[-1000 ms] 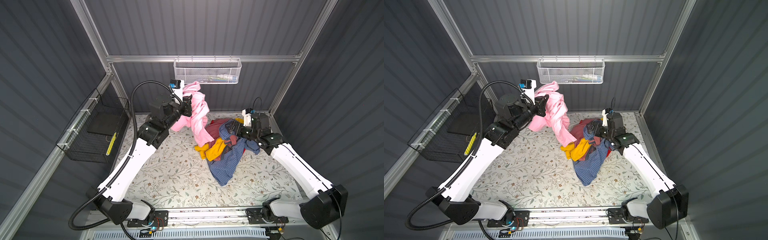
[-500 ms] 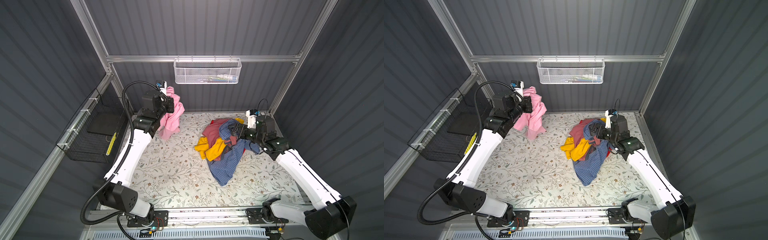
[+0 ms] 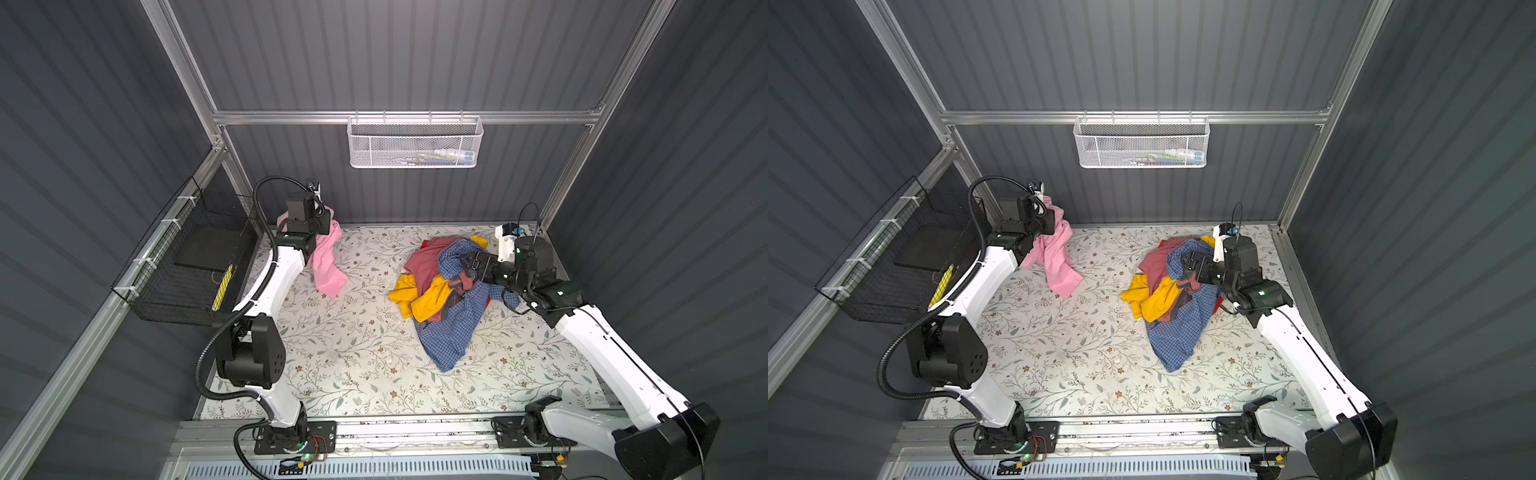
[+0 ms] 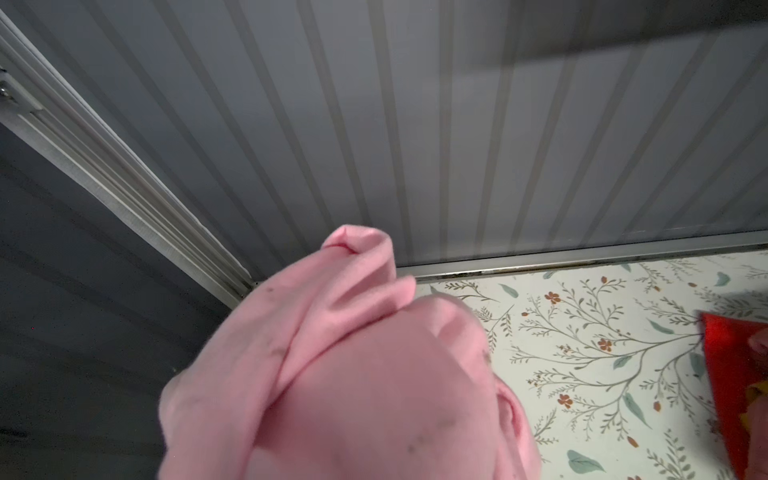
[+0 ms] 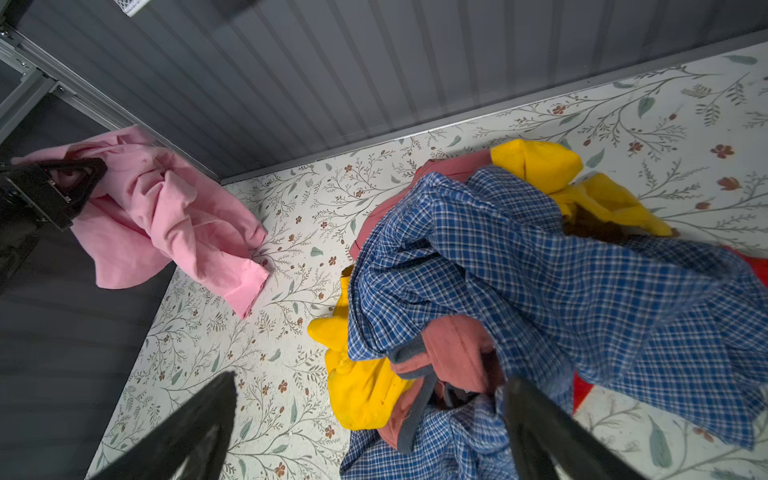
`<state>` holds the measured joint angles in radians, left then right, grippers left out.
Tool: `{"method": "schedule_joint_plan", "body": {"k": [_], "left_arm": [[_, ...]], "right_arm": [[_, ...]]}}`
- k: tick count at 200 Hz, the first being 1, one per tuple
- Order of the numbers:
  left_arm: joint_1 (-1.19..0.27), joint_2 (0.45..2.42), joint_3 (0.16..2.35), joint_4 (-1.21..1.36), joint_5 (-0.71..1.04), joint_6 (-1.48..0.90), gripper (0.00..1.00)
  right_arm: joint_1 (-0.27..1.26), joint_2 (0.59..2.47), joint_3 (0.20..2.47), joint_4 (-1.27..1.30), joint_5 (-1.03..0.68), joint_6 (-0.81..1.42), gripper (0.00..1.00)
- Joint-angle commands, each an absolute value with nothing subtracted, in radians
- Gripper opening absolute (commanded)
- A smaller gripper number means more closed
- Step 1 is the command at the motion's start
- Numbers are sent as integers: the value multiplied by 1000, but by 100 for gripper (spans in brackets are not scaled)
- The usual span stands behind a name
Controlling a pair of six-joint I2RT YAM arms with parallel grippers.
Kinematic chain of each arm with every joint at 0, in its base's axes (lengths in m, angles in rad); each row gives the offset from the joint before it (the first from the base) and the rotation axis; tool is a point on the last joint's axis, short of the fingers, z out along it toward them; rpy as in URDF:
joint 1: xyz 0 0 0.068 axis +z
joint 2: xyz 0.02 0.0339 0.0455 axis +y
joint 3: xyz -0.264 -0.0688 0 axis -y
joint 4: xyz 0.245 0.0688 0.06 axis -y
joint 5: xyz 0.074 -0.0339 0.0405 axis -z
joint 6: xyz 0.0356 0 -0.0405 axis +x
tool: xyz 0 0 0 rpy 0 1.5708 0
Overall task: Pick out a specific cloth from the pile
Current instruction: 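Lower the pink shirt onto the clear table with the left gripper and release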
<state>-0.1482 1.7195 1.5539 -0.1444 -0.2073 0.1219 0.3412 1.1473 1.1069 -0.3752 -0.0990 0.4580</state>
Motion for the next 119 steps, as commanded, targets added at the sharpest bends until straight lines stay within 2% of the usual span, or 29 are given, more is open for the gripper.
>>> {"method": "schedule_joint_plan", "body": {"k": [1,32,65,119], "left_arm": [[-144,1717,1516,-27,-211,138,0],[-156,1717,1405,-15,-202,105,0],[-244,1700,1252,2,-265,139,0],[-294,1611,1106,-46,-240,-27,0]], "right_arm": [[345,1136,1099,-383,-70,433,99],[345,1129,1092,-383,-58,428,99],[345,1131,1090,-383,-63,428,99],[351,1140,1080,-383,-72,440,99]]}}
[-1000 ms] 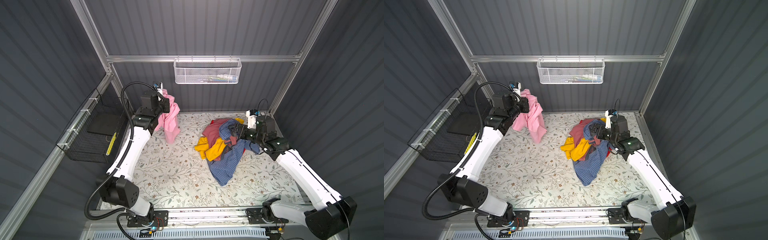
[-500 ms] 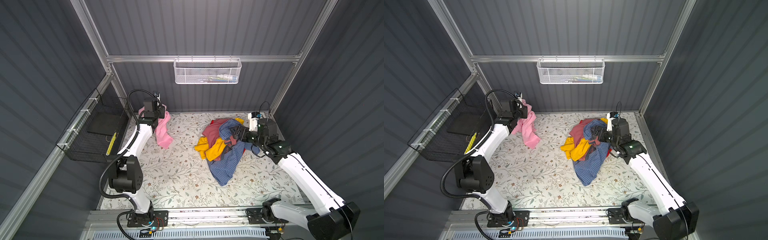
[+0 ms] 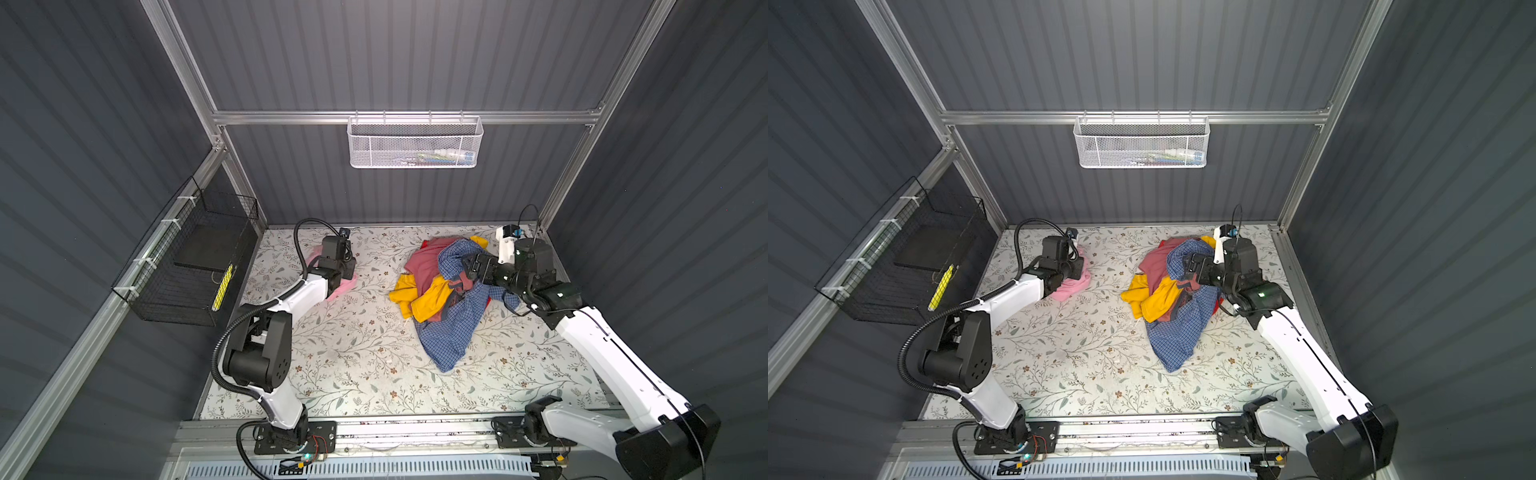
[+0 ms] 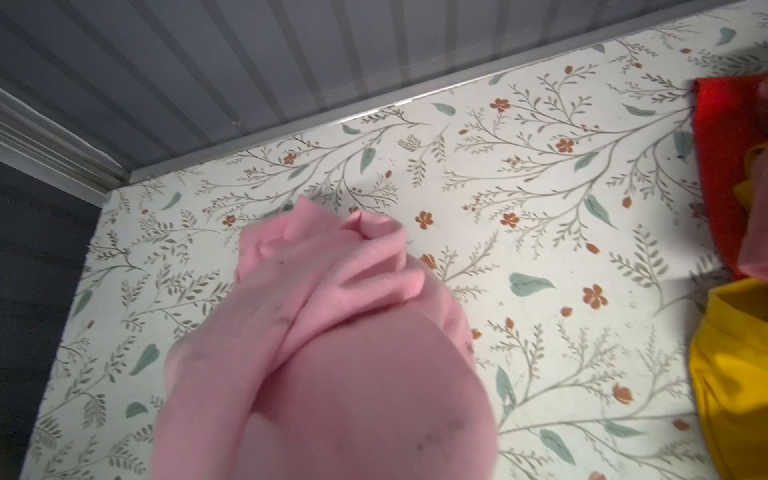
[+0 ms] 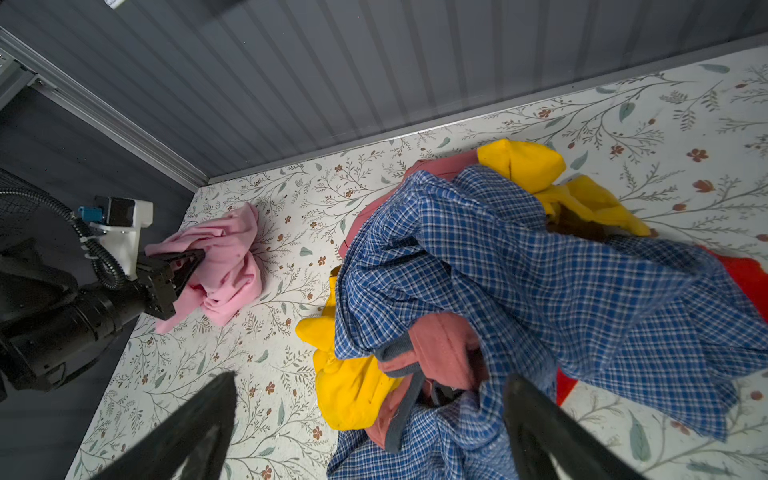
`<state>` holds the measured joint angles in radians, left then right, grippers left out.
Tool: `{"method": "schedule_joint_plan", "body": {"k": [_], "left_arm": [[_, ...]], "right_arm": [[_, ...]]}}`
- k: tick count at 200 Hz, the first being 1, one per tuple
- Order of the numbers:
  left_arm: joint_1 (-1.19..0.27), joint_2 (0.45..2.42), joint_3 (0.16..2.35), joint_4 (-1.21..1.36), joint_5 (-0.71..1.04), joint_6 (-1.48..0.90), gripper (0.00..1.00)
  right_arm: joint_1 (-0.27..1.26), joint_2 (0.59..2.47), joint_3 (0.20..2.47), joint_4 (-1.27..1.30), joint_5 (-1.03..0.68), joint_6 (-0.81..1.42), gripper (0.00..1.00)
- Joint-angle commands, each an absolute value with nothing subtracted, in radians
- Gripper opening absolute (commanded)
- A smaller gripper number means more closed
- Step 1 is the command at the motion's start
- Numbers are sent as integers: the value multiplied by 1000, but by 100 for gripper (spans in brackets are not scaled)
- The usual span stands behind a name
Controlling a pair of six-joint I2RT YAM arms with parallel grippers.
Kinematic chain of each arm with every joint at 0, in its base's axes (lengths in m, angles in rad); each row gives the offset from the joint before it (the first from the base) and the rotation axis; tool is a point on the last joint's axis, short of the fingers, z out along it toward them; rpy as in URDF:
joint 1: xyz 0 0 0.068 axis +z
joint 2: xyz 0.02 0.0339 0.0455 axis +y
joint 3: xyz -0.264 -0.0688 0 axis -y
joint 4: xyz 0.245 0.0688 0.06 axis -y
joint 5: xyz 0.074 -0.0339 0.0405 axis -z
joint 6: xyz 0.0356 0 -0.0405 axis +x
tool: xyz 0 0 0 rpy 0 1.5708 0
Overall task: Pick out a specific cloth from the pile
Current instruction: 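Lower the pink shirt onto the clear table with the left gripper and release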
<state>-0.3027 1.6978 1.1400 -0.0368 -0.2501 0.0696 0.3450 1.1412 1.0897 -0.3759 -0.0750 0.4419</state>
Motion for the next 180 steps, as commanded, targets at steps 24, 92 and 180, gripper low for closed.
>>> {"method": "schedule_joint_plan", "body": {"k": [24,92,180], "left_arm": [[-298,1585,1080,-85,-179,-103,0],[-263,1573,1050,-263,-36,-285,0],[-115,1838,1155,-434,125,-244,0]], "right_arm": [[353,1149,1080,-375,-82,446,99],[354,1142,1080,-381,-79,443,99],[354,1179,1082,-383,-95,445,99]]}}
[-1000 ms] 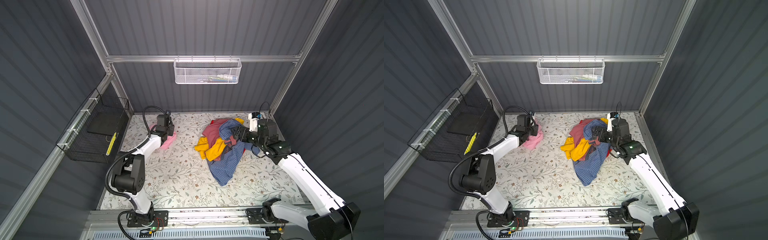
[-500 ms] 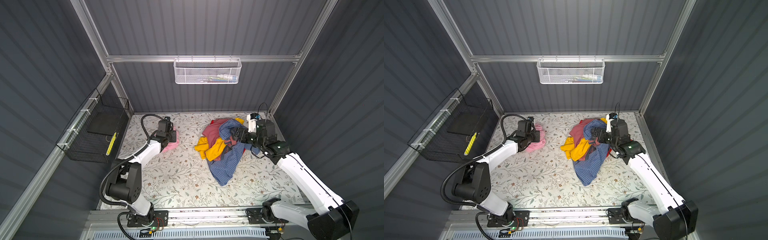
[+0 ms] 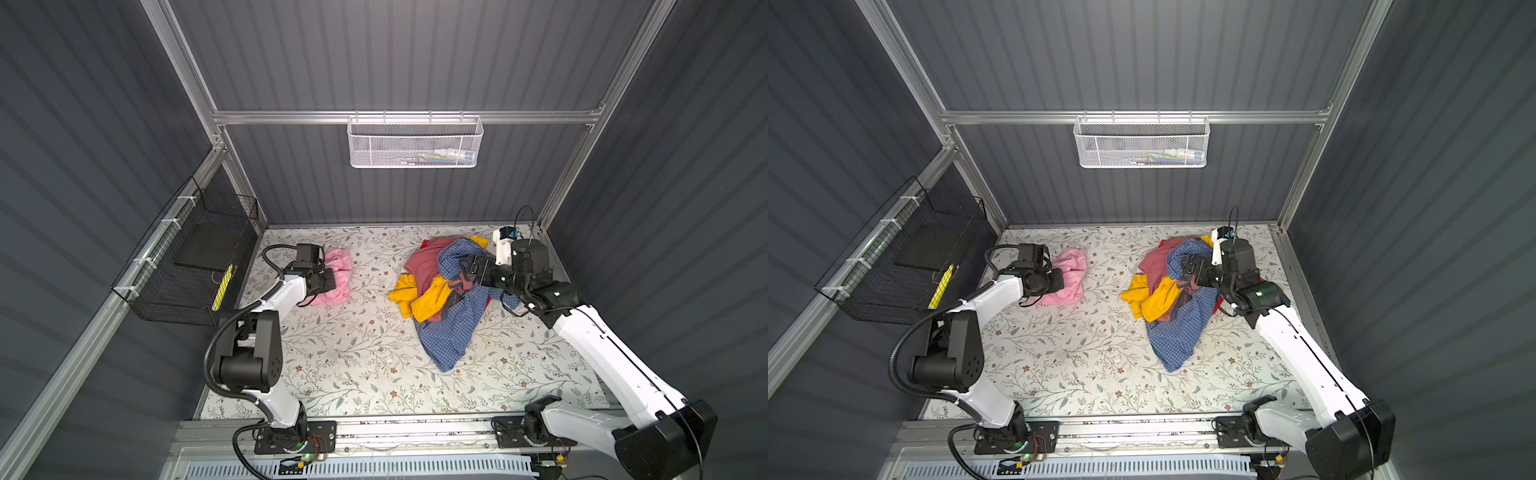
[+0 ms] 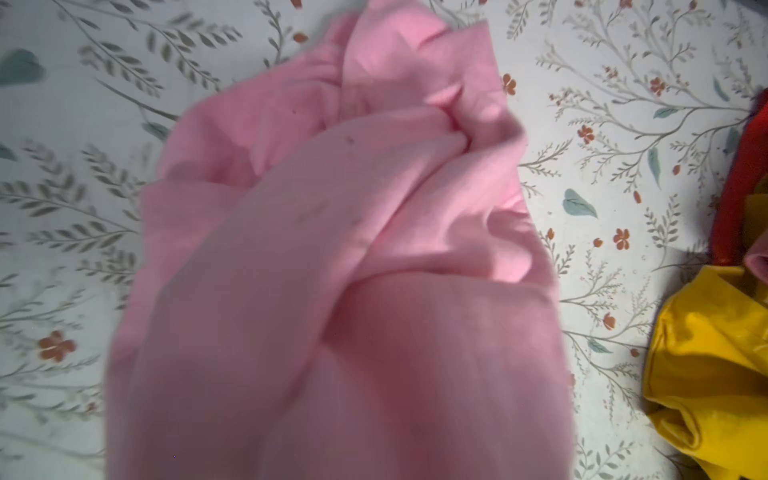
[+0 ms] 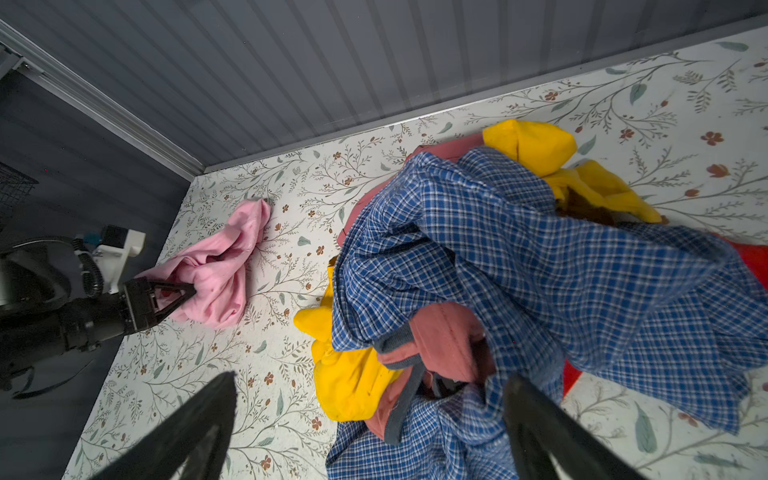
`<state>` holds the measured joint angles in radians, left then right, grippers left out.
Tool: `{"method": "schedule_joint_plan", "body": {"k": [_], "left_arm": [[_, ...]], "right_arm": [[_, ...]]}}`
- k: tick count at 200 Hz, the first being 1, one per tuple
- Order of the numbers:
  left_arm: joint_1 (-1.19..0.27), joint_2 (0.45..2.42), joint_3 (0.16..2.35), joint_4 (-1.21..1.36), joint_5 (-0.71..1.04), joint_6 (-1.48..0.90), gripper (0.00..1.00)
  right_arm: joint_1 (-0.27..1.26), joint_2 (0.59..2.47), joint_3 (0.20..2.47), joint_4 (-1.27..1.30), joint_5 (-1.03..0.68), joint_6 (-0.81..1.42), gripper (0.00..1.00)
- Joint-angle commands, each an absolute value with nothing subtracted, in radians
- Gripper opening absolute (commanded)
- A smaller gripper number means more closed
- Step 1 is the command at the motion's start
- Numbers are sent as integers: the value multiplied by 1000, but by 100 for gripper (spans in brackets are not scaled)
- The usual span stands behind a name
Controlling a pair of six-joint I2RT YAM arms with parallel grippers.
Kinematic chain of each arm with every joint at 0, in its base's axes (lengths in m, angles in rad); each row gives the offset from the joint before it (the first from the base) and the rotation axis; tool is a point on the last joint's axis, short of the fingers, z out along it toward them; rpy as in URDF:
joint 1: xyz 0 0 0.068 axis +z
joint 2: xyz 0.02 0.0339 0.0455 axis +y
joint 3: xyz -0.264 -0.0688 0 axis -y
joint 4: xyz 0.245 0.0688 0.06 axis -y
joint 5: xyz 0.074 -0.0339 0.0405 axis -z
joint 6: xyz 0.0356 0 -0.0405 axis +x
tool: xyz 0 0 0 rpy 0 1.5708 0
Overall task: Pick out a specific cloth from the pile
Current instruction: 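Lower the pink shirt onto the clear table with the left gripper and release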
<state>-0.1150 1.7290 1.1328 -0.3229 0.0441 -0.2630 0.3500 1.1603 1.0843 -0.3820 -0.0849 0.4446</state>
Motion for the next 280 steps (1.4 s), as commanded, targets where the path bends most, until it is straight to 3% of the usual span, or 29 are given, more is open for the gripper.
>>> {"method": "schedule_joint_plan", "body": {"k": [1,19,38,54,84,90,152,165,280], "left_arm": [[-115,1841,1155,-436,127,-245,0],[-115,1877,1164,-449,126,-245,9],[-115,1845,1152,-442,121,-234,44],[-115,1791,1151,-444,88,-231,67],[-117,1698,1187,-494,49,-215,81],[-117,1682,1196,-504,40,-211,89],[-120,1618,1307,-648,-56,-135,95],[-120,1635,1314,-643,-95,-100,100],[-240,2140,1543,-745,-144,-34,100]], "right_arm": [[354,1179,1082,-383,-95,443,99],[354,1182,1085,-413,-92,440,99],[354,1184,1089,-427,-83,430,99],[354,1181,1092,-434,-70,418,99],[353,1180,1104,-447,-53,397,99],[352,1180,1106,-449,-49,392,99],[351,1176,1127,-482,-13,358,99],[351,1179,1130,-486,-10,354,99],[350,1208,1169,-552,-2,345,99]]}}
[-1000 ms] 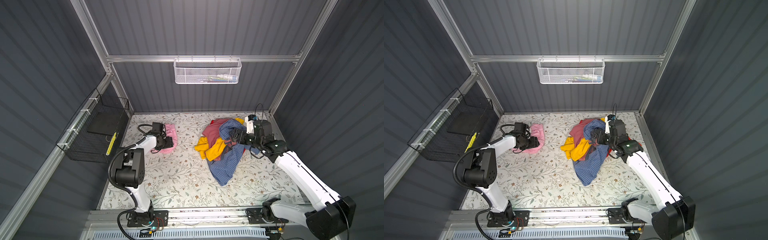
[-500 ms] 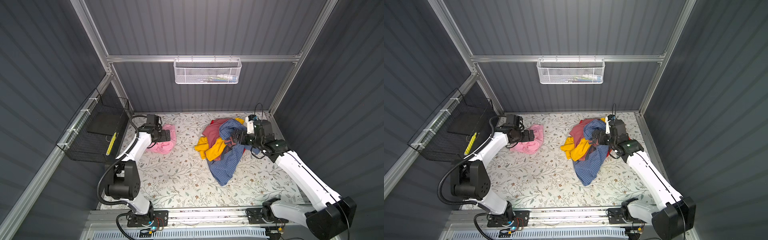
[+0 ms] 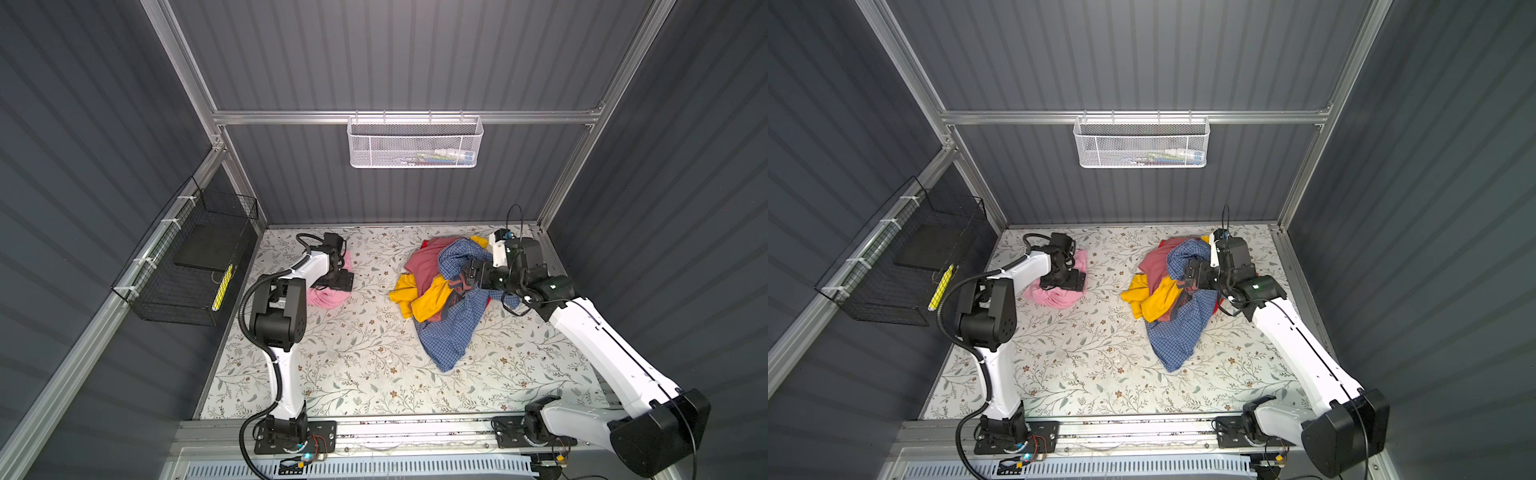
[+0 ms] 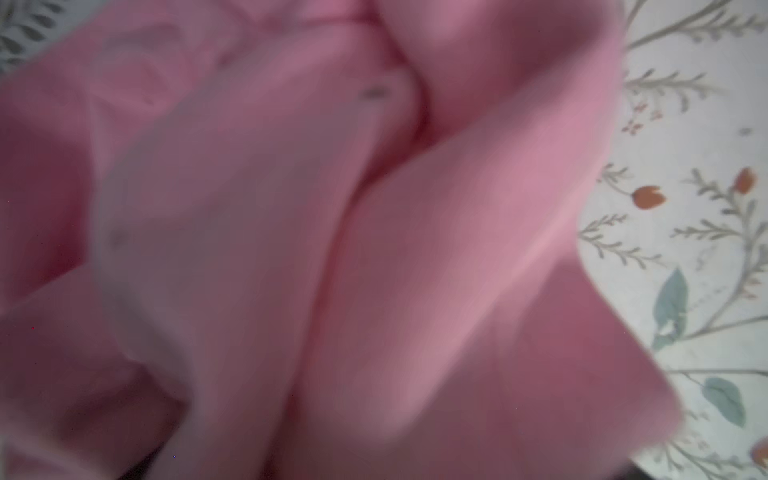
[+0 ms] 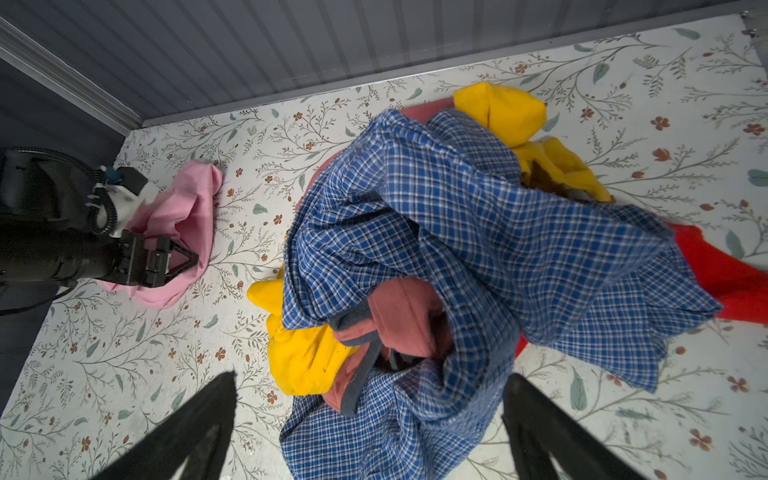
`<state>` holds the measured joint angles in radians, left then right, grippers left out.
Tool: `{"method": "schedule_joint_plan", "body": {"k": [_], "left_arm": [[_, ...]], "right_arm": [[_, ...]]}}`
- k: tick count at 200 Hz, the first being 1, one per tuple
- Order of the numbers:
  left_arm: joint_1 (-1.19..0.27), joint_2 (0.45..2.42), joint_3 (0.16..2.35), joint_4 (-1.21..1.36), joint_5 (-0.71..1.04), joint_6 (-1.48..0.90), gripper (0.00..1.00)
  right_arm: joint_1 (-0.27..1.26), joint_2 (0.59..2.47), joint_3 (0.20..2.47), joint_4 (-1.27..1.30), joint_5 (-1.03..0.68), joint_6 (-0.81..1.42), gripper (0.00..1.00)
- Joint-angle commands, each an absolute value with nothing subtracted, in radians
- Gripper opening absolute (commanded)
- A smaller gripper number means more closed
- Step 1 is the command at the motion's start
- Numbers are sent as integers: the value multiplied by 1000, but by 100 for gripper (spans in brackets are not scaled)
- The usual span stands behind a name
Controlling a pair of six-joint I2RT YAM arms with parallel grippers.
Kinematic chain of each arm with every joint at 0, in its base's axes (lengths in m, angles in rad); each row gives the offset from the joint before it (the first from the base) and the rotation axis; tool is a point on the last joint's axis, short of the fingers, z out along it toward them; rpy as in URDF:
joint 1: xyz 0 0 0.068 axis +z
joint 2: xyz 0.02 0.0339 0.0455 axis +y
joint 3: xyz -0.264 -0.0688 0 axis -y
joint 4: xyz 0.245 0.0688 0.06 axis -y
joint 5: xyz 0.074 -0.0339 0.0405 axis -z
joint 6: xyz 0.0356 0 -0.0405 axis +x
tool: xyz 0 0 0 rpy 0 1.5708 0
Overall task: Pick out a specific cloth from the pile
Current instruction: 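Lower the pink shirt onto the clear table with the left gripper and release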
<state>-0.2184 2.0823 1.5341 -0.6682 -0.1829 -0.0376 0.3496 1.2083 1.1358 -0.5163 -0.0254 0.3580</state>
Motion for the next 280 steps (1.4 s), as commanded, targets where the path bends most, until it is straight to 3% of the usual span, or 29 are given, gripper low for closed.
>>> {"method": "schedule_joint_plan", "body": {"k": [1,21,39,77,93,166,206,254,280], "left_arm": [[-241,2141,1542,-744,-143,-35,100],[-243,2160,1531,-739,-159,-55,98],[-241,2180,1543,-745,-170,-58,86],[-218,2206,1577,-699,-63,16,17],[-201,2196,1582,-640,-34,52,0],[-188,2307,1763,-504,-199,378,0],[-162,2363,1800,-426,-160,559,0],[-121,2384,1805,-466,45,694,0],[-117,2360,1775,-491,74,730,0]], "right_arm": [[350,1208,1170,-552,-1,345,99],[349,1207,1172,-562,12,344,99],[348,1210,1177,-566,13,342,99],[344,1226,1195,-575,24,332,99],[340,1226,1200,-580,27,324,99],[324,1205,1193,-591,56,316,99],[317,1228,1215,-602,55,309,99],[297,1275,1280,-654,40,296,99],[278,1282,1282,-650,13,302,99]]}}
